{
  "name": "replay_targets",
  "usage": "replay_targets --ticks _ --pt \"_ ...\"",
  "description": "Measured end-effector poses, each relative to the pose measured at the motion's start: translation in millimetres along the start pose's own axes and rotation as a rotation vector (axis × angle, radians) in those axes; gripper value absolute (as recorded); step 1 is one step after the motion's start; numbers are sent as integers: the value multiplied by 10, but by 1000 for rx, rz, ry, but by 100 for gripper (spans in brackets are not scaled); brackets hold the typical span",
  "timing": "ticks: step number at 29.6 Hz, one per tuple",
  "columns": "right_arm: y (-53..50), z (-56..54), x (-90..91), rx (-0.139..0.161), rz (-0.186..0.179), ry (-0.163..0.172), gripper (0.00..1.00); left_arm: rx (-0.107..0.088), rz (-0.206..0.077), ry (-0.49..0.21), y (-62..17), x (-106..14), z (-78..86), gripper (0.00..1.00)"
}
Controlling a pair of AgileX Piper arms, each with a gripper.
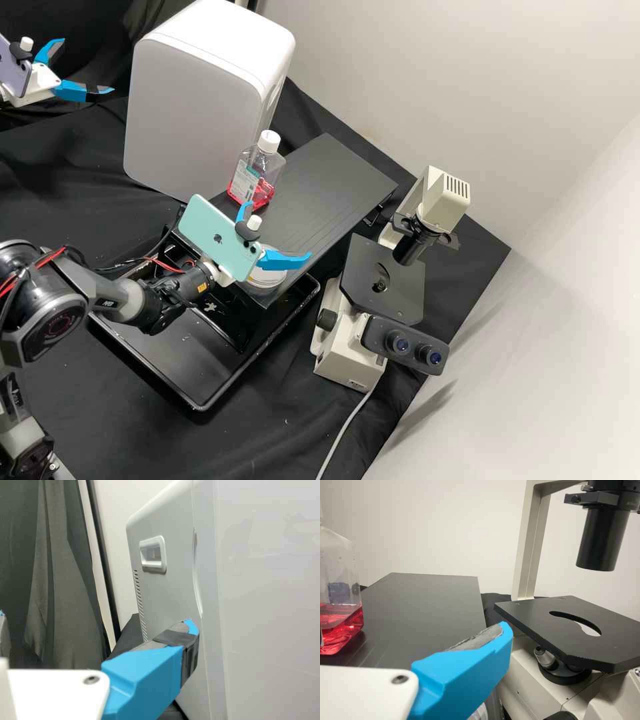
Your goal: Remove the lid from the petri dish
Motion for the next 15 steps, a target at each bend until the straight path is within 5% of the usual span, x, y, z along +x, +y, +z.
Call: replay_targets --ticks 15 --pt "0 0 0 0 0 0 100 -7 -4 -24 -13 -2 89 100"
